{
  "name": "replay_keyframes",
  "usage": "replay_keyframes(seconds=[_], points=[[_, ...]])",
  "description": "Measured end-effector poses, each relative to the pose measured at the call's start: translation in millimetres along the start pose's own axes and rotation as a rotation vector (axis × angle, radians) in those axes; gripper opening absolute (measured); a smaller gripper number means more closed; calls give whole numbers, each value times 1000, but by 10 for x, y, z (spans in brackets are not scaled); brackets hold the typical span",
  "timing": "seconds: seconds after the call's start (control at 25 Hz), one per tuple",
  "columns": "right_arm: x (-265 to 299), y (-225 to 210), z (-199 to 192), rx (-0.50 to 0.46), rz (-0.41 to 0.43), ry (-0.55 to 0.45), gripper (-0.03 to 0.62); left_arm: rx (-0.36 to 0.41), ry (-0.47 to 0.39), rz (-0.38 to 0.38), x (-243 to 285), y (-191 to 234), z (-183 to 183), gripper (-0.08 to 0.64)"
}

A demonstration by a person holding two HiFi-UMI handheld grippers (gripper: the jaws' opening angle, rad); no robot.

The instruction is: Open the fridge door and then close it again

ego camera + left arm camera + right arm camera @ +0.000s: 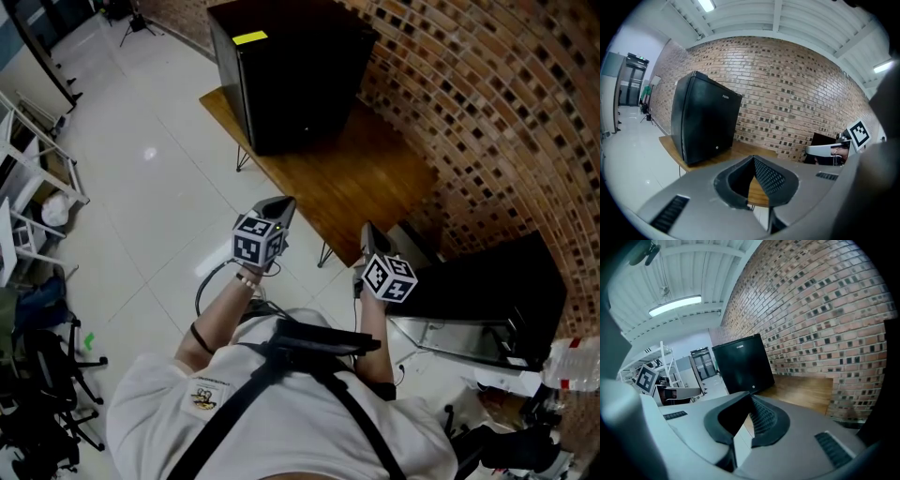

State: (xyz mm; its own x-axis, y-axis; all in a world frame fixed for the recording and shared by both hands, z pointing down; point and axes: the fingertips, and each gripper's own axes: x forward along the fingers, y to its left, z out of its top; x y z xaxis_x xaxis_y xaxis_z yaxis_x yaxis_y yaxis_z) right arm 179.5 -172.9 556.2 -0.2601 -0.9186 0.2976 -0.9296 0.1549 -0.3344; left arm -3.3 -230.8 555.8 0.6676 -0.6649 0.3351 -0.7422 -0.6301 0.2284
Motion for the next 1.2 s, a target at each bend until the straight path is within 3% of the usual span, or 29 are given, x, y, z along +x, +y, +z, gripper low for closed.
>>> replay_keyframes(seconds=[0.28, 0.56, 0.84, 0.96, 1.0, 1.12, 1.2], points=[[-169, -354, 248, -59, 45, -6, 5, -21, -19, 82, -41, -102, 20, 2], [2, -659, 1343, -123, 207, -70, 6, -26, -112, 240, -291, 72, 491, 2], [446, -263, 2220, -248, 307, -146, 6, -140, -149, 301, -389, 372, 323, 2], [669, -31, 2536, -271, 387, -194, 6, -181, -148, 312, -321, 416, 223, 2], [744, 33, 2612, -275, 414, -204, 48, -189, -144, 319, -303, 413, 193, 2], [993, 195, 2735, -306, 493, -197, 57, -203, -155, 366, -320, 404, 158, 2], [1176, 322, 2754, -335, 566, -169, 105, -217, -182, 425, -361, 414, 149, 2]])
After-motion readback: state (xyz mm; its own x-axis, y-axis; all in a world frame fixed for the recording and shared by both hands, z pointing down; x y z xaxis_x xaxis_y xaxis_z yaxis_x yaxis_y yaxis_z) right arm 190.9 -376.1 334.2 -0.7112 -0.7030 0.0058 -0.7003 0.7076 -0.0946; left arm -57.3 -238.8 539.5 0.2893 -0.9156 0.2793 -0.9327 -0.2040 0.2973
